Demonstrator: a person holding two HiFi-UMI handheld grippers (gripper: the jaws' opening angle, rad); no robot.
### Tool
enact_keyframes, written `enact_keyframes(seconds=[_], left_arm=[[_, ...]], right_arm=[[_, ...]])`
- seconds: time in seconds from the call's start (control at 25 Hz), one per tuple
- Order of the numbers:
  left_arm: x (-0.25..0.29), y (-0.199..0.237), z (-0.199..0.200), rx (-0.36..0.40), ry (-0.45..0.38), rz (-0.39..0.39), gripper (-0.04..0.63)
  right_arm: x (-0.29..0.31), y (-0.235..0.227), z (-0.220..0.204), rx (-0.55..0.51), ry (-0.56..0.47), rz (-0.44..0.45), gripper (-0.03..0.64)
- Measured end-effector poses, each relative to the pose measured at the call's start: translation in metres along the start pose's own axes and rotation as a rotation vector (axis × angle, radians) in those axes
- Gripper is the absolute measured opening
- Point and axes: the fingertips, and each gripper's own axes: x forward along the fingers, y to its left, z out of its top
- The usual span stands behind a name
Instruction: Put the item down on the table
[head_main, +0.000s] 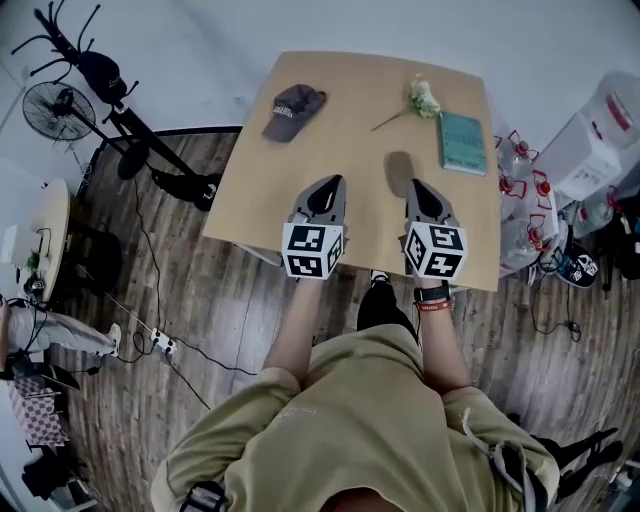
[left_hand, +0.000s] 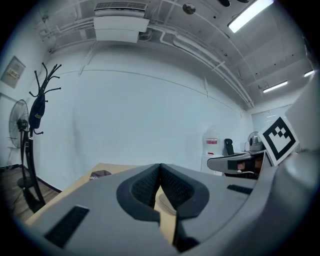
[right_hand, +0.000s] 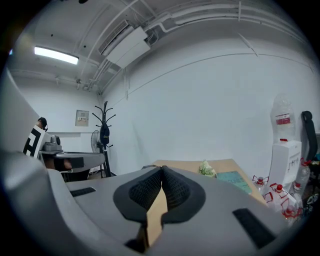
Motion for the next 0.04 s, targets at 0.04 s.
enact_keyframes(seconds=[0.04], left_arm=[[0.0065,0.0027,-0.0013,-0.001,0.001,0.005,0.023]], right_arm=[[0.0066,-0.0033,-0.0017,-0.001,0.004,0.003,0.017]])
